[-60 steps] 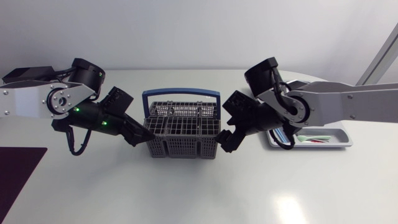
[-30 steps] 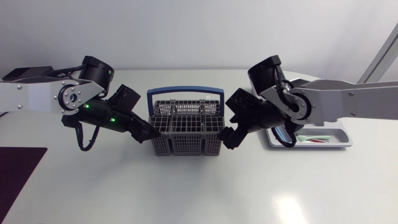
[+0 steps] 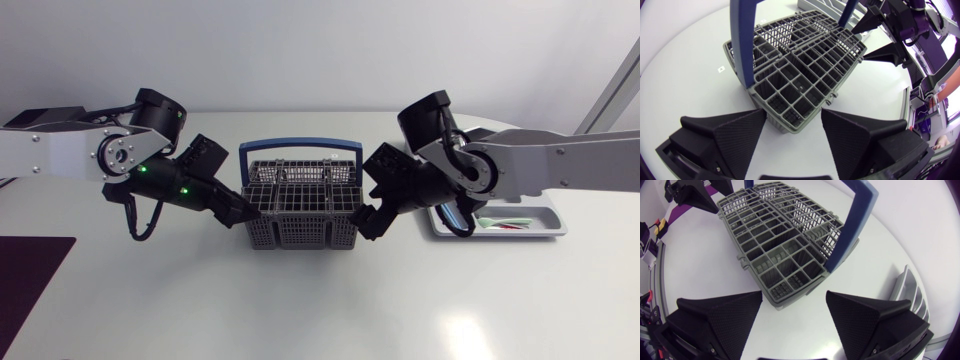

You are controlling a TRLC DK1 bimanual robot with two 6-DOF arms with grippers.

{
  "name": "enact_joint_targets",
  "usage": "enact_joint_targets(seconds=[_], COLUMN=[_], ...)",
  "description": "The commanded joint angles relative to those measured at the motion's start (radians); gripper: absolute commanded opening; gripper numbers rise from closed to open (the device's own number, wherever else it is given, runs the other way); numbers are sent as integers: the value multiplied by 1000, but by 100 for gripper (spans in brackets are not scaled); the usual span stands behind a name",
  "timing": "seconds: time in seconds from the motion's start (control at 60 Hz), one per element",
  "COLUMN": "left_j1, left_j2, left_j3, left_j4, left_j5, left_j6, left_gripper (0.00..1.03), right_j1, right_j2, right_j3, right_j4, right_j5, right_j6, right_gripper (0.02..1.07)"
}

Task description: Unload the cutlery basket into the drawer organizer.

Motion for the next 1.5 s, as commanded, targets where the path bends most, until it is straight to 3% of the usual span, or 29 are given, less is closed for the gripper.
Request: enact_joint_targets(seconds=[0.0, 0.733, 1.083, 1.267, 1.483], left_j1=[6, 21, 43, 92, 150], left_j2=[23, 6, -178, -310, -453], left_j3=[29, 16, -40, -86, -151], left_j4=[10, 20, 20, 21, 43], left_j5=[-8, -18, -17, -17, -18], left_j6=[-12, -10, -35, -41, -62], left_gripper=[81, 85, 88, 97, 98], right_j1=[2, 18, 5, -73, -177], right_j2=[23, -39, -250, -372, -516], right_j3=[1, -42, -104, -157, -236], right_j4=[11, 10, -18, -16, 0], right_j5=[4, 8, 21, 13, -7], right_j6=[6, 7, 6, -6, -14], right_gripper=[94, 97, 102, 102, 102])
